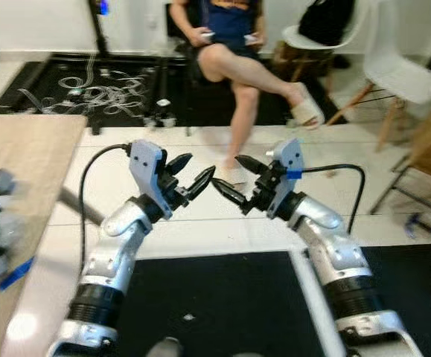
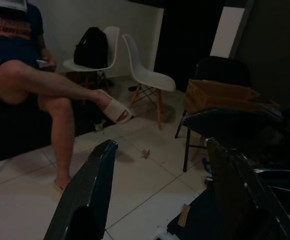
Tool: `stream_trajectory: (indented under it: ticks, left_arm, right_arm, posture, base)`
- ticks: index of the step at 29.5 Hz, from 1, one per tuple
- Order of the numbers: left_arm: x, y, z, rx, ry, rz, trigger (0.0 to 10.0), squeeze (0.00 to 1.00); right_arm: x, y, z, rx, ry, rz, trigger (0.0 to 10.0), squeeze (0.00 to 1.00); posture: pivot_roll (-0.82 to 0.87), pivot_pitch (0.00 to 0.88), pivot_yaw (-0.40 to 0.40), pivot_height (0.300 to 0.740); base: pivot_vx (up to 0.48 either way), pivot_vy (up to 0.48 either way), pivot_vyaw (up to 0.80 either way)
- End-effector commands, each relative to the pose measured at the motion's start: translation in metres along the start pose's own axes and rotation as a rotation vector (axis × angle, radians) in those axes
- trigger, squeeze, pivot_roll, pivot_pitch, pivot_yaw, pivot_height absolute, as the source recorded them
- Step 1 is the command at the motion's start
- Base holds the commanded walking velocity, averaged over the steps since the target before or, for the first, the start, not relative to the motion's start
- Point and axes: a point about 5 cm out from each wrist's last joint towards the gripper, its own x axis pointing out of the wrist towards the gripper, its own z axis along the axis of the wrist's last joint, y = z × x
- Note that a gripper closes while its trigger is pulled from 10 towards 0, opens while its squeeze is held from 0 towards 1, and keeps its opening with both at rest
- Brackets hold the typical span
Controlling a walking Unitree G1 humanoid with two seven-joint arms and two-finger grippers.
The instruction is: Picking trash to rubbish bin
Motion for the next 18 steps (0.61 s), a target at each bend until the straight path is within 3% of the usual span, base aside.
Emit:
stream_trajectory:
  ticks: [1,18]
  left_arm:
    - [-0.0029,0.0006,-0.0064,-0.001,0.032,0.004,10.0,0.00]
    - [-0.0027,0.0012,-0.0053,0.006,0.026,0.013,10.0,0.00]
  right_arm:
    - [0.0038,0.0031,0.0031,0.009,-0.021,0.015,10.0,0.00]
    - [0.0038,0.0030,0.0037,0.006,-0.021,0.017,10.0,0.00]
  posture:
    - [-0.06,0.000,-0.039,0.740]
    - [-0.06,0.000,-0.038,0.740]
  base:
    - [0.000,0.000,0.70]
    - [0.000,0.000,0.70]
